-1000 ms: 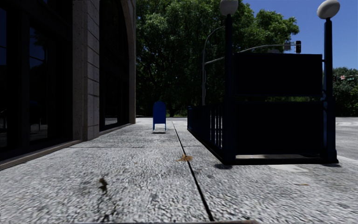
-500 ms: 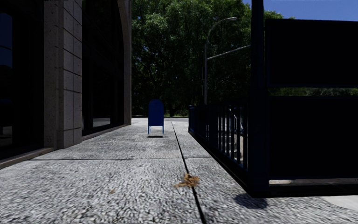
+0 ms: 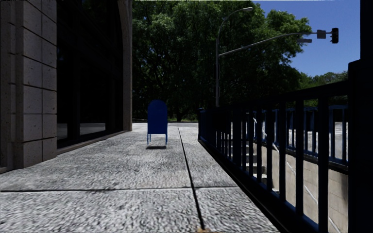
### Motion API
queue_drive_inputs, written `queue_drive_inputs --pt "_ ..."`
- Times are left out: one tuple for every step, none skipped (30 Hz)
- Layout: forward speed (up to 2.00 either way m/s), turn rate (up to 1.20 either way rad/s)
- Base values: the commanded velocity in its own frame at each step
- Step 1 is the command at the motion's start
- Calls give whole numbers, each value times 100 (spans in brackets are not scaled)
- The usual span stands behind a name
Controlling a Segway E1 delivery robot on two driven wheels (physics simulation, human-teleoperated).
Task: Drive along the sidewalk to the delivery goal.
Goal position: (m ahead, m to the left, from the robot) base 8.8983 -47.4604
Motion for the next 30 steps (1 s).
queue_drive_inputs --pt "200 0" --pt "200 0" --pt "200 0" --pt "200 0" --pt "200 0" --pt "200 0" --pt "200 0" --pt "200 0" --pt "200 0" --pt "200 0" --pt "200 0" --pt "200 0" --pt "200 0" --pt "200 0" --pt "200 0" --pt "200 0" --pt "200 0" --pt "200 0" --pt "200 0" --pt "200 0" --pt "200 0" --pt "200 0" --pt "200 0" --pt "200 0" --pt "200 0" --pt "200 0" --pt "200 0" --pt "200 0" --pt "200 0" --pt "200 0"
